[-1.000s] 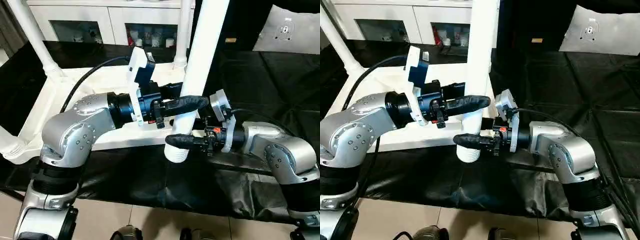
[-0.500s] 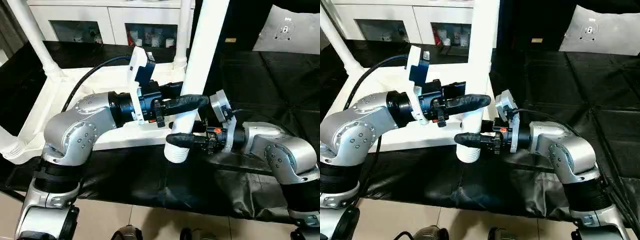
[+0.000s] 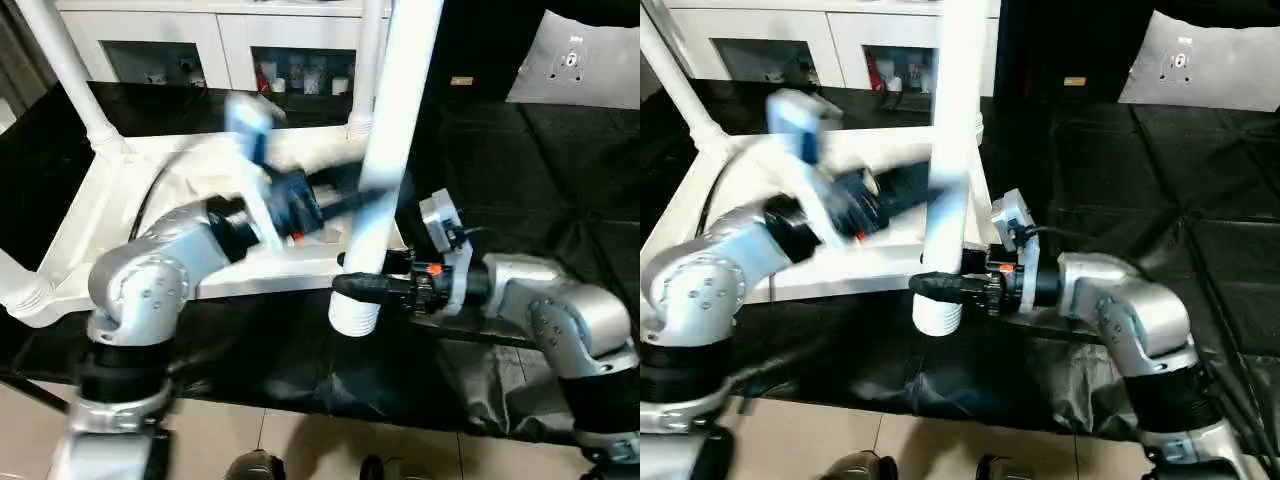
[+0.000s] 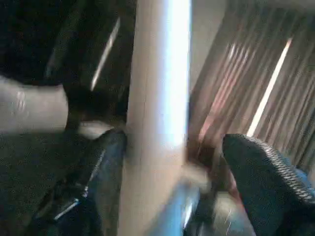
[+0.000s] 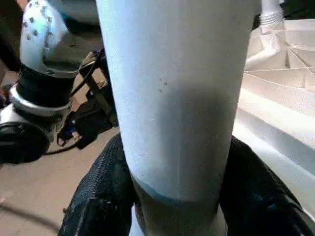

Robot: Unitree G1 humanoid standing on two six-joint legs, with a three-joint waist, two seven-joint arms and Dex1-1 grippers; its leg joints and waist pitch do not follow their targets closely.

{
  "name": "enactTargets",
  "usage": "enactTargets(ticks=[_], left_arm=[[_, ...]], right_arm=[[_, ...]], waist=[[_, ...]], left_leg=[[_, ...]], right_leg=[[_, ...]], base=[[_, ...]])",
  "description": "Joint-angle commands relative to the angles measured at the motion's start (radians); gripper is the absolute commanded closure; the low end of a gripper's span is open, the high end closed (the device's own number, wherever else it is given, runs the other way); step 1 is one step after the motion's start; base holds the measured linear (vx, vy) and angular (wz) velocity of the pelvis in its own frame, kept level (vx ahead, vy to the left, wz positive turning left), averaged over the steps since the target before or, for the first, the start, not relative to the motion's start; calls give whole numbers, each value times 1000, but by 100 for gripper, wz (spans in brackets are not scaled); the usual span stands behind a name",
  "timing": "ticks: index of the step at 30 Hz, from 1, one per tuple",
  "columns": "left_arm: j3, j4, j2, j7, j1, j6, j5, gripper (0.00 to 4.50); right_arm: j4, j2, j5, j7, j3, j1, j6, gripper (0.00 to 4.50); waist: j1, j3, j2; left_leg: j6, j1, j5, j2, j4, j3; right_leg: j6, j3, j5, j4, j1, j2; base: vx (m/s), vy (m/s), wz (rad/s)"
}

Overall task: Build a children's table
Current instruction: Pick table leg

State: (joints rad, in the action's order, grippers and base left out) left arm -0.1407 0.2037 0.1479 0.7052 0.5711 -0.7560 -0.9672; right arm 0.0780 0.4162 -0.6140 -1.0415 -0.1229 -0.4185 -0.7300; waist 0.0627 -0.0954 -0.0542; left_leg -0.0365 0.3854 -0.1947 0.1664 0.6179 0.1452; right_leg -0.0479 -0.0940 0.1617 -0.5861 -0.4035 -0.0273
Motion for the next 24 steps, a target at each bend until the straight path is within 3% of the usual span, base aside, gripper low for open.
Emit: enactTargets(ticks=[1, 3, 5, 8, 14, 19, 21, 24], left_arm=[[-68, 3, -27, -61, 9, 30, -87, 70], [-78, -1, -35, -85, 8, 45, -80, 70], [-69, -41, -33, -158, 15, 68, 38, 70], [-64, -81, -32, -238, 30, 72, 134, 70], [8, -118, 2, -315, 29, 65, 222, 70], [132, 3, 31, -237, -7, 46, 261, 70], [185, 67, 46, -222, -22, 32, 283, 70], [207, 87, 50, -232, -33, 33, 302, 70]], right_arm=[[33, -18, -1, 33, 31, 9, 25, 257], [43, -27, -1, 45, 31, 15, 30, 258], [56, -56, 11, 87, 32, 16, 48, 258], [58, -80, 36, 134, 35, 8, 78, 258], [74, -97, 91, 195, 8, 1, 109, 258], [58, -92, 158, 248, -10, 0, 140, 258], [41, -83, 199, 273, -24, -3, 158, 259], [40, -90, 210, 293, -27, -1, 159, 259]], waist=[[4, 82, 20], [3, 82, 21], [2, 82, 20], [-2, 82, 18], [1, 89, 15], [2, 91, 11], [1, 91, 15], [-2, 88, 19]], left_leg=[[98, -5, -39, 50, -55, -10], [101, -6, -40, 51, -56, -11], [106, -7, -36, 51, -56, -12], [97, -11, -43, 49, -58, -13], [99, -10, -21, 54, -57, -16], [95, -8, -10, 62, -57, -17], [88, -9, -18, 63, -58, -16], [82, -6, -41, 53, -56, -10]], right_leg=[[-118, 56, 326, 79, 68, -106], [-105, 56, 334, 80, 67, -104], [-83, 56, 341, 79, 66, -102], [-52, 54, 372, 84, 64, -103], [-76, 57, 304, 73, 63, -106], [-109, 60, 267, 65, 65, -112], [-113, 61, 273, 64, 66, -112], [-98, 61, 319, 73, 69, -109]], base=[[0, 0, 0], [0, 0, 0], [0, 0, 0], [0, 0, 0], [0, 0, 0], [0, 0, 0], [0, 0, 0], [0, 0, 0]])
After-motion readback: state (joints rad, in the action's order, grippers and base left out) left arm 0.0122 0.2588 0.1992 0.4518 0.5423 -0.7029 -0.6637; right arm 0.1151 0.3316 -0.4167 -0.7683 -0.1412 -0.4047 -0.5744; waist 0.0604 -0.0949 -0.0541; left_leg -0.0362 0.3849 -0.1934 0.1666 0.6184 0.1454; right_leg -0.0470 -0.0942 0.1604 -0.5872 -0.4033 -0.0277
